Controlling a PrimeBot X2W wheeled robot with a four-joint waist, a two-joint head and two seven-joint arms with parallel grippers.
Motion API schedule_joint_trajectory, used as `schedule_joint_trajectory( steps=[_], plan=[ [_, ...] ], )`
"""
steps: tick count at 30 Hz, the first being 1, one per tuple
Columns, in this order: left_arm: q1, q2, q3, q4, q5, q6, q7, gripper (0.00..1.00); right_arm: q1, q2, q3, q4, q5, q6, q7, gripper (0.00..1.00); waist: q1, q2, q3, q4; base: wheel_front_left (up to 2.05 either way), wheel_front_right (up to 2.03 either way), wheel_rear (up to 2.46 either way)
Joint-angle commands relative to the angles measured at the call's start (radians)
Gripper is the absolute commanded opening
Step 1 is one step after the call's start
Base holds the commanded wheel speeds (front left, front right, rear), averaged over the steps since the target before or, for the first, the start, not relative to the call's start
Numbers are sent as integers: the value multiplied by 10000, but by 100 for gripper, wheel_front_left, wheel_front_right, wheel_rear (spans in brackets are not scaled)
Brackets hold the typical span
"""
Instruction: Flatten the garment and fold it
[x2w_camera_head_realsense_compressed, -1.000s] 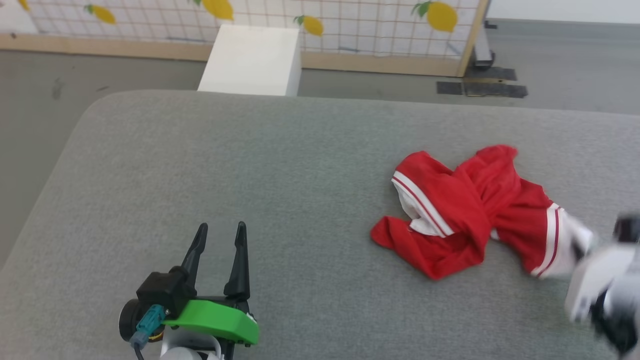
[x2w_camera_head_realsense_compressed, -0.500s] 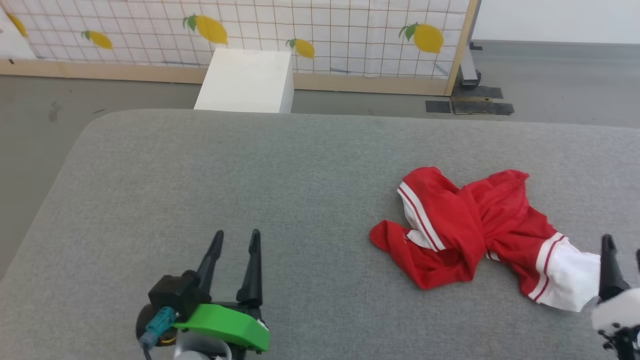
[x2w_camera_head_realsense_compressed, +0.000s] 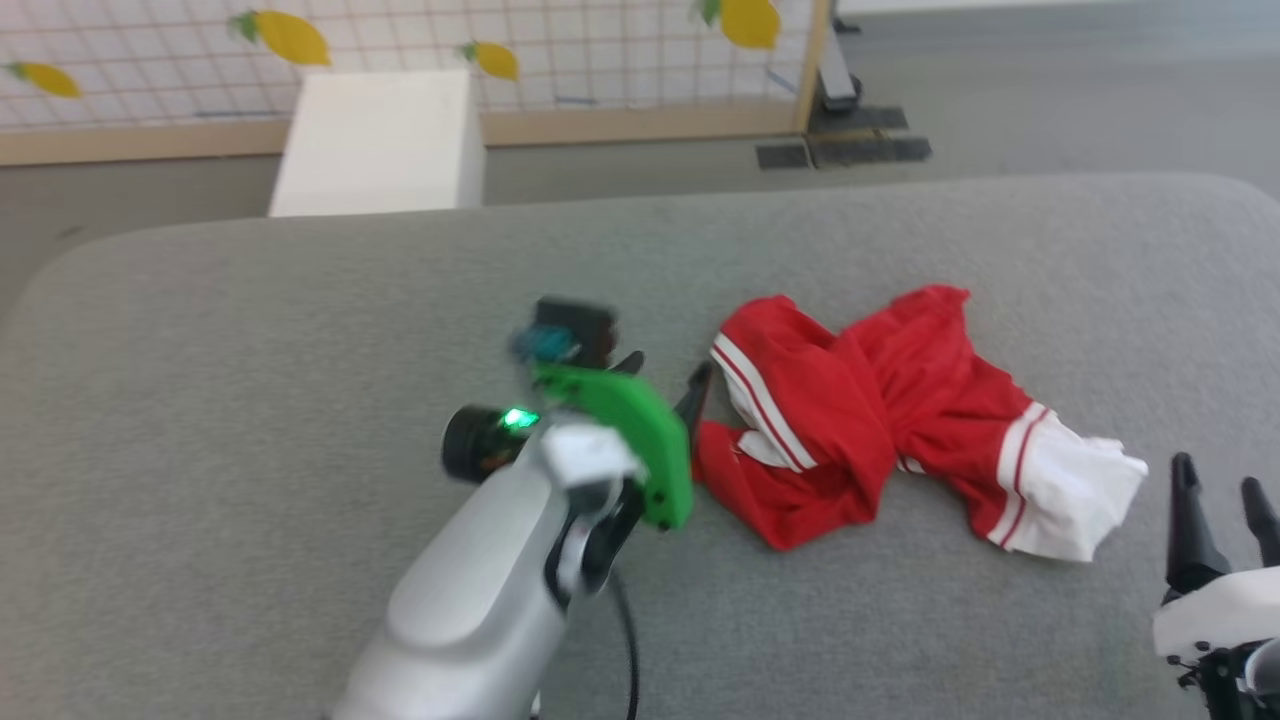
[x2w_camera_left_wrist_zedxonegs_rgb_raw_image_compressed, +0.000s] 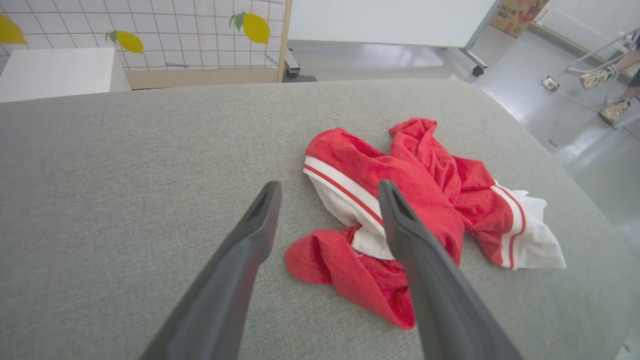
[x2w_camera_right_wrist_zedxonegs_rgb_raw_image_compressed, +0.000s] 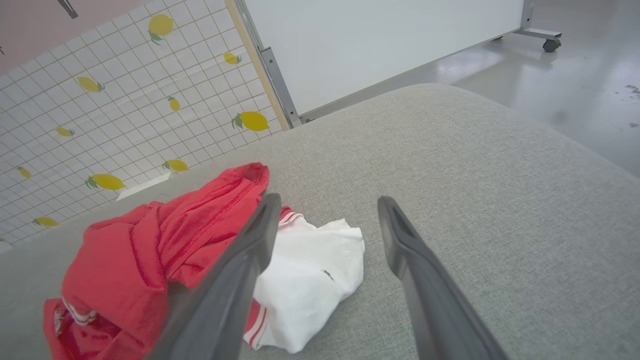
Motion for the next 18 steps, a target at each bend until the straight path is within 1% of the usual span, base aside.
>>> schedule_joint_trajectory(
  steps=[1,2,4,7,11,14,15,16,17,18],
  plan=[
    [-543,-8,-307,348,-213,206,526,100,-159,17,109,10,-24,-13,0,100,0,-1,680,-692,0,0,0],
    [-958,-8,-624,706,-382,403,1030,100,-234,17,190,72,13,-13,-12,100,0,-1,823,-842,0,0,0],
    [-1633,-8,-1274,1436,-365,728,1912,100,-352,17,344,191,19,-13,-62,100,0,-1,1046,-1088,0,0,0],
    [-2328,-8,-2059,2402,-321,1059,2875,100,-536,17,573,379,89,-13,-164,100,0,-1,1350,-1448,0,0,0],
    [-2733,-8,-2829,3320,-325,1178,3673,100,-695,17,676,586,103,-13,-287,100,0,-1,1609,-1681,0,0,0],
    [-2697,-8,-3240,3764,-493,1099,4166,100,-747,18,650,696,63,-13,-359,100,0,-1,1648,-1692,0,0,0],
    [-2660,-8,-3384,3854,-570,1047,4311,91,-745,18,602,723,32,-13,-383,100,0,-1,1641,-1638,0,0,0],
    [-2626,-8,-3464,3867,-690,979,4330,41,-740,18,569,745,-10,-13,-392,100,0,-1,1624,-1560,0,0,0],
    [-2579,-8,-3485,3862,-856,938,4304,0,-736,18,581,764,-68,-13,-380,100,0,-1,1585,-1482,0,0,0],
    [-2572,-8,-3531,3846,-935,893,4233,0,-730,18,585,785,-85,-13,-371,100,0,-1,1530,-1401,0,0,0]
  ],
)
